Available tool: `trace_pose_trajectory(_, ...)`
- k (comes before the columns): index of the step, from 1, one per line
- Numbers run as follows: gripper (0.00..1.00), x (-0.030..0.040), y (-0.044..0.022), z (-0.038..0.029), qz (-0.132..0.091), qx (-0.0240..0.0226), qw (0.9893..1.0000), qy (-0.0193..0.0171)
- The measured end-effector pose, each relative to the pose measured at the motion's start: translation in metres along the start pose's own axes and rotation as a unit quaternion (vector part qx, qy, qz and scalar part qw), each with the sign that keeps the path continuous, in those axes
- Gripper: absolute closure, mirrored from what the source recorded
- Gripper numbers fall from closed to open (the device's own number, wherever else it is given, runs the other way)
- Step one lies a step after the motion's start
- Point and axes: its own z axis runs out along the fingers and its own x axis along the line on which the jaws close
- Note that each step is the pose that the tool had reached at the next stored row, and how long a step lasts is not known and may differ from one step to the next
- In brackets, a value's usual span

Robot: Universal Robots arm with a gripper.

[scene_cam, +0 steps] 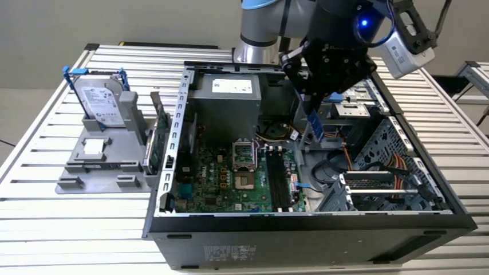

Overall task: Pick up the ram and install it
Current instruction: 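Insert the ram into the slot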

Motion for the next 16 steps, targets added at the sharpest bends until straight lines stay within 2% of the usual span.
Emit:
trace_pose_trajectory(8,1.00,-0.0006,0.0000,0.0001,0.035,-0.0003,0.9994,-0.0007)
trace_pose_trajectory(16,1.00,-0.0017,-0.0001,0.0001,0.066,-0.0004,0.9978,-0.0012)
